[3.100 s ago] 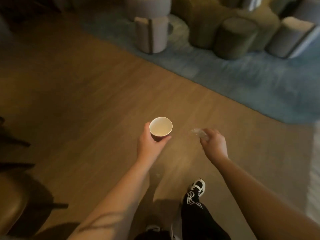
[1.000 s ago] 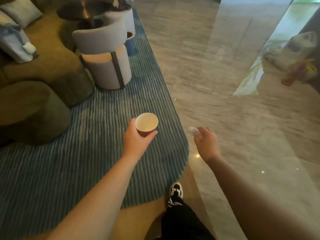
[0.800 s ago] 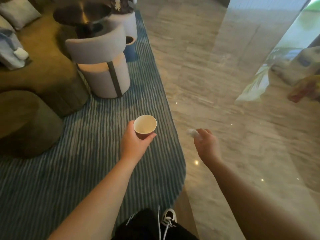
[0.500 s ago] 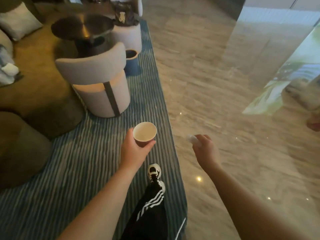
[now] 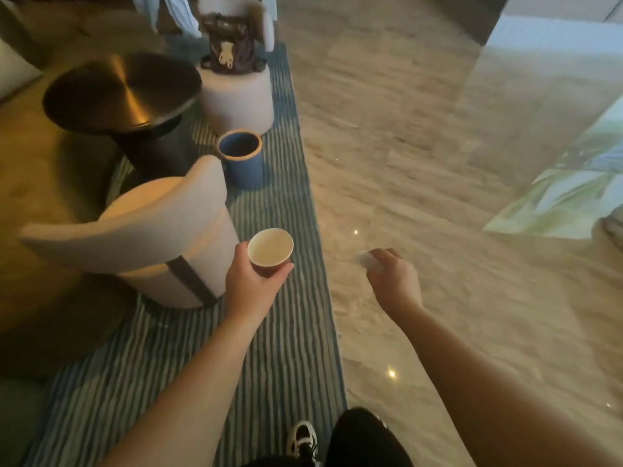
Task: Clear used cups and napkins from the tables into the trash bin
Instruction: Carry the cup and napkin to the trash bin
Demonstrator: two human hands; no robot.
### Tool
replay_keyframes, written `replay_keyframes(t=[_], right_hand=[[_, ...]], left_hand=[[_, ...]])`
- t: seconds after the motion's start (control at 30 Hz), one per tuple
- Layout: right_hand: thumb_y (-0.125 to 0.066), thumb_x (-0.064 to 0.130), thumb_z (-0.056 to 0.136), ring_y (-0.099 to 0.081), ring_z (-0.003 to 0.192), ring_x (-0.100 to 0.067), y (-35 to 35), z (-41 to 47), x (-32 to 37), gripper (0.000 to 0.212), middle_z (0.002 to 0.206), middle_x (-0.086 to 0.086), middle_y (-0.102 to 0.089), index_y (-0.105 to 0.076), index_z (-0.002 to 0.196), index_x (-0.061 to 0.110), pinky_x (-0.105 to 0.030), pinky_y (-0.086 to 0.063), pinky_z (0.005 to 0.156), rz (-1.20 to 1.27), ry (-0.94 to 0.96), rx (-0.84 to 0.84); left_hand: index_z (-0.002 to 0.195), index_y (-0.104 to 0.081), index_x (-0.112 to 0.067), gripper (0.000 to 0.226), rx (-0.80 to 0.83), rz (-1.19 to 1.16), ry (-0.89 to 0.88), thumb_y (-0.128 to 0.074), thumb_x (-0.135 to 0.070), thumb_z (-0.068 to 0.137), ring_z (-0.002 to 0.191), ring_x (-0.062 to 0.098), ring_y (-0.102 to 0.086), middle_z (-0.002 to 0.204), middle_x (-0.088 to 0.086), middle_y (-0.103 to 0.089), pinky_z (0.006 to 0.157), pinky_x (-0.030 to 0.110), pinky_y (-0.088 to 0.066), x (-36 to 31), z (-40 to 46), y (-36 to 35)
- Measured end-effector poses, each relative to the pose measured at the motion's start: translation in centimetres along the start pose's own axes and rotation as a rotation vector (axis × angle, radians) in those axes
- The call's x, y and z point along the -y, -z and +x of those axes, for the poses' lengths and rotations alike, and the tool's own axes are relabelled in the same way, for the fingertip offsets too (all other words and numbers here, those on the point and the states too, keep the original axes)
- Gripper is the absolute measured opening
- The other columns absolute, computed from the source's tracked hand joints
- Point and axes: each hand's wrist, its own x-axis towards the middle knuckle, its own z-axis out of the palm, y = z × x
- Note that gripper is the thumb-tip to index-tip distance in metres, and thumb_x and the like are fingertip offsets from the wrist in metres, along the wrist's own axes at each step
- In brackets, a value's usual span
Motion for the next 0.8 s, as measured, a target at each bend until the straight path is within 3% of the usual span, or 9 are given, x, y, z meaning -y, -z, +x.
replay_keyframes(t=[0.23, 0.37, 0.53, 0.7, 0.8], right_hand=[[-0.055, 0.004, 0.083, -0.055, 0.083, -0.023, -2.6, 21.8, 0.4, 0.026, 0.1, -0.005, -0.061, -0.067, 0.104, 0.013, -0.027, -0.04, 0.069, 0.032, 0.072, 0.045], [-0.057, 0.004, 0.083, -0.052, 0.077, -0.019, -4.9, 36.8, 0.6, 0.025, 0.099, -0.004, -0.062, -0.067, 0.104, 0.013, -0.026, -0.038, 0.066, 0.023, 0.156, 0.086], [-0.058, 0.008, 0.085, -0.051, 0.075, -0.013, -6.8, 53.8, 2.8, 0.022, 0.092, 0.007, -0.055, -0.068, 0.103, 0.016, -0.022, -0.037, 0.067, -0.015, 0.26, 0.221], [-0.058, 0.013, 0.086, -0.049, 0.08, -0.012, -10.0, 66.2, 5.7, 0.021, 0.094, 0.009, -0.052, -0.067, 0.105, 0.017, -0.023, -0.036, 0.073, -0.033, 0.34, 0.355], [-0.053, 0.027, 0.086, -0.051, 0.075, -0.009, -12.9, 72.5, 7.7, 0.018, 0.091, 0.009, -0.055, -0.066, 0.098, 0.024, -0.021, -0.037, 0.066, 0.02, 0.348, 0.457]], left_hand=[[0.109, -0.037, -0.039, 0.064, 0.001, -0.01, 0.071, -0.081, -0.049, 0.063, 0.096, 0.005, -0.048, 0.104, -0.017, -0.049, 0.073, 0.017, -0.036, 0.1, 18.4, -7.9], [0.111, -0.043, -0.035, 0.065, -0.114, -0.05, 0.079, -0.083, -0.045, 0.062, 0.098, 0.011, -0.054, 0.108, -0.011, -0.056, 0.078, 0.028, -0.044, 0.8, 30.3, -13.2], [0.113, -0.032, -0.048, 0.076, -0.278, -0.079, 0.176, -0.085, -0.046, 0.059, 0.097, 0.007, -0.05, 0.108, -0.015, -0.052, 0.075, 0.025, -0.042, 0.4, 43.7, -17.6], [0.114, -0.034, -0.047, 0.075, -0.384, -0.094, 0.284, -0.078, -0.059, 0.054, 0.098, 0.01, -0.054, 0.106, -0.015, -0.052, 0.078, 0.03, -0.048, 1.1, 53.2, -20.1], [0.109, -0.034, -0.049, 0.073, -0.458, -0.102, 0.338, -0.079, -0.057, 0.052, 0.1, 0.012, -0.055, 0.109, -0.01, -0.053, 0.082, 0.035, -0.052, 2.5, 58.4, -21.2]])
